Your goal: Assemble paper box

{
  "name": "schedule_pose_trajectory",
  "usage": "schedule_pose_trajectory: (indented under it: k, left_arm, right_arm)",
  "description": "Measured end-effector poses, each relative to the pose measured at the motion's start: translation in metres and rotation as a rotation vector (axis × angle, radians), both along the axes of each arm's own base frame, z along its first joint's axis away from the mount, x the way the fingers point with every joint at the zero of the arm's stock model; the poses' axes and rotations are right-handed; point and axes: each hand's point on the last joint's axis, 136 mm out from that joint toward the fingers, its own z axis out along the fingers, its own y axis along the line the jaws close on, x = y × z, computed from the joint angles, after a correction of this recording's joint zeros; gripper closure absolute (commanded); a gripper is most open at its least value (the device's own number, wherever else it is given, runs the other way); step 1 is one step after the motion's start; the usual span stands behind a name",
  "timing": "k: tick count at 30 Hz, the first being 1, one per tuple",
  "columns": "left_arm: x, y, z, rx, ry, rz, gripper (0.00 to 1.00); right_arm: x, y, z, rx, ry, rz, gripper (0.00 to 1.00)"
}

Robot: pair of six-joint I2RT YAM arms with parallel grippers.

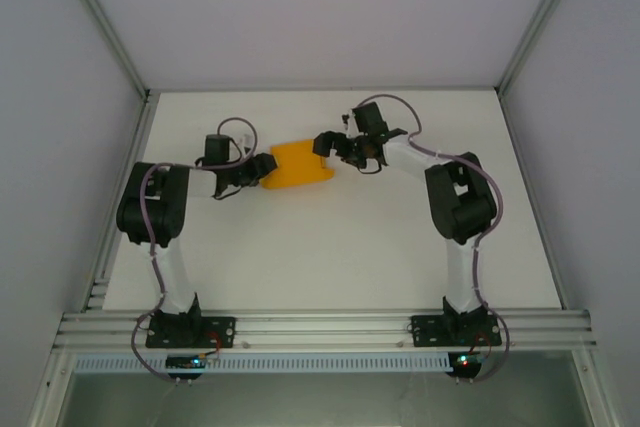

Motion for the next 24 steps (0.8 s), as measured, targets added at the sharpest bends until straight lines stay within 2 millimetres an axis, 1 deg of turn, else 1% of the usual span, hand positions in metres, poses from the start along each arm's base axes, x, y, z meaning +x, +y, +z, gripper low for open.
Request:
schedule_pose_trajectory:
  k: [3, 8, 10, 14, 16, 17, 18, 21, 24]
  left_arm:
    - [-0.001, 0.001, 0.000, -0.011, 0.002, 0.001, 0.57]
    - [-0.001, 0.001, 0.000, -0.014, 0.002, 0.000, 0.57]
    - [-0.001, 0.001, 0.000, -0.015, 0.002, 0.000, 0.56]
    - [-0.002, 0.001, 0.000, -0.014, 0.004, 0.000, 0.56]
    - [-0.001, 0.003, 0.000, -0.015, 0.004, 0.004, 0.55]
    - [-0.001, 0.004, 0.000, -0.016, 0.004, 0.005, 0.54]
    - [-0.001, 0.004, 0.000, -0.017, 0.004, 0.005, 0.51]
    - [-0.001, 0.003, 0.002, -0.010, -0.007, -0.001, 0.40]
    - [-0.005, -0.004, 0.009, 0.045, -0.028, -0.021, 0.18]
  right_arm:
    - [0.000, 0.007, -0.007, 0.035, 0.050, 0.009, 0.03]
    - [0.003, 0.023, -0.019, 0.129, 0.135, 0.015, 0.11]
    - [0.002, 0.029, -0.024, 0.166, 0.168, 0.016, 0.18]
    - [0.002, 0.038, -0.025, 0.222, 0.204, 0.024, 0.44]
    - [0.003, 0.041, -0.021, 0.247, 0.207, 0.028, 0.51]
    - [0.004, 0.042, -0.019, 0.260, 0.206, 0.030, 0.55]
    - [0.005, 0.042, -0.017, 0.270, 0.203, 0.031, 0.57]
    - [0.006, 0.044, -0.013, 0.287, 0.201, 0.034, 0.58]
    - [0.001, 0.042, -0.009, 0.298, 0.201, 0.033, 0.58]
